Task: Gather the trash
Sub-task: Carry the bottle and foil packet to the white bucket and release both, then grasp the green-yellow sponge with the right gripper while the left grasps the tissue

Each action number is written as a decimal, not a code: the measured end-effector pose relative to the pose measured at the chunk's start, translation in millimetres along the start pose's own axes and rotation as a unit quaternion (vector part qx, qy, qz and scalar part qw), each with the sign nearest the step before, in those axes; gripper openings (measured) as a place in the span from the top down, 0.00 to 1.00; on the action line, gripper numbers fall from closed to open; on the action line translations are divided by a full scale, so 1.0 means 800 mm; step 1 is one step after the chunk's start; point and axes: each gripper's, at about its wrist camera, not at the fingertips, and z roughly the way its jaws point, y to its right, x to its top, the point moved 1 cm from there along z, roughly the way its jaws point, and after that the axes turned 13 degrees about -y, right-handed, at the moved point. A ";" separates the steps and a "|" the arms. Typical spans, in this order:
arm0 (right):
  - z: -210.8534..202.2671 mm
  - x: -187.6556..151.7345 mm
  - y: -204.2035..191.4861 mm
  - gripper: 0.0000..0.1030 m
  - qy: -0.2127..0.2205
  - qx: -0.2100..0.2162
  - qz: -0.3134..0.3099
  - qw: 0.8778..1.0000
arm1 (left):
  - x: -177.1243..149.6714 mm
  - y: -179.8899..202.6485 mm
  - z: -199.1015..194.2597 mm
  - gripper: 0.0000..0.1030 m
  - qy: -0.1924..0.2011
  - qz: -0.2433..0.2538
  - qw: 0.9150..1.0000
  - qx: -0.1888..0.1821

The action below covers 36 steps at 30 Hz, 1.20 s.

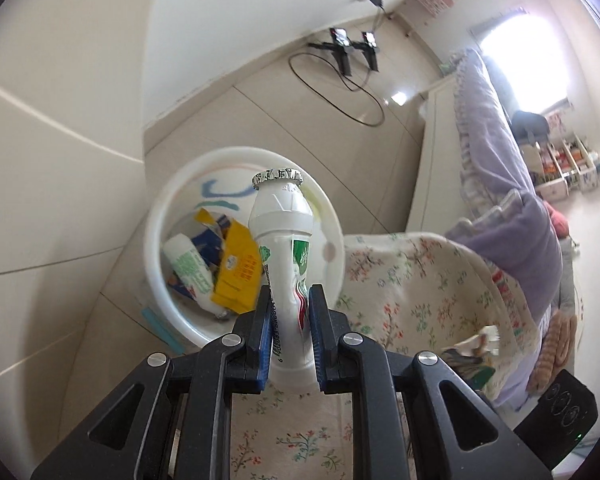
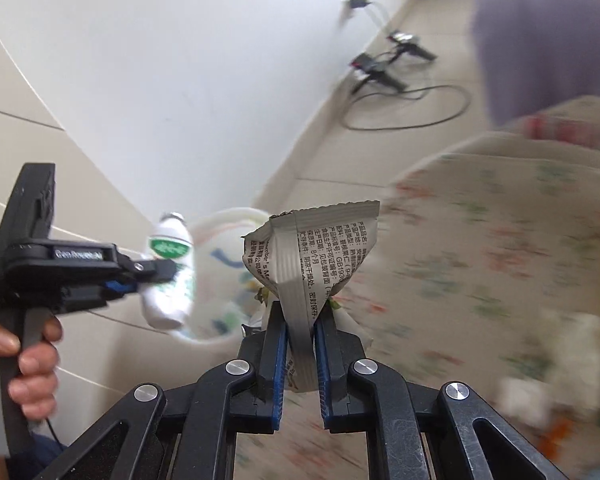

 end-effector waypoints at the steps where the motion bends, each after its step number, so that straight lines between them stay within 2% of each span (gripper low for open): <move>1: 0.013 0.007 -0.008 0.88 -0.002 0.010 -0.002 1.000 | 0.001 -0.003 -0.001 0.82 0.002 -0.004 1.000 0.001; 7: 0.103 0.036 -0.058 0.84 -0.042 0.024 -0.028 0.998 | 0.009 -0.015 0.000 0.82 0.001 -0.023 1.000 0.000; 11: 0.160 0.060 -0.072 0.71 -0.065 0.006 -0.041 0.997 | 0.011 -0.016 -0.001 0.82 0.007 -0.026 1.000 0.004; 12: 0.176 0.065 -0.074 0.60 -0.078 -0.001 -0.045 0.996 | 0.012 -0.016 0.000 0.82 0.007 -0.028 1.000 0.005; 14: 0.196 0.070 -0.073 0.50 -0.093 -0.018 -0.043 0.995 | 0.012 -0.018 0.001 0.82 0.005 -0.030 1.000 0.005; 17: 0.202 0.072 -0.067 0.45 -0.095 -0.008 -0.036 0.995 | 0.014 -0.018 0.007 0.82 0.000 -0.035 0.999 0.005; 22: 0.172 0.065 -0.051 0.45 -0.082 -0.021 -0.018 0.996 | 0.017 -0.013 0.023 0.78 -0.011 -0.043 0.999 0.010; 24: 0.152 0.060 -0.045 0.45 -0.076 -0.016 -0.007 0.997 | 0.018 -0.006 0.028 0.57 -0.010 -0.042 0.999 0.023; 26: 0.124 0.052 -0.038 0.43 -0.065 -0.008 0.001 0.998 | 0.017 0.000 0.024 0.48 0.008 -0.037 0.998 0.046; 28: 0.097 0.044 -0.033 0.39 -0.056 -0.008 0.000 0.998 | 0.015 0.010 0.016 0.47 0.029 -0.023 0.996 0.078; 31: 0.051 0.026 -0.024 0.37 -0.040 -0.027 -0.007 0.999 | 0.011 0.028 0.009 0.42 0.046 -0.006 0.994 0.103; 36: -0.011 0.004 0.013 0.34 -0.036 -0.059 0.009 0.998 | -0.001 0.058 0.011 0.40 0.055 0.015 0.993 0.108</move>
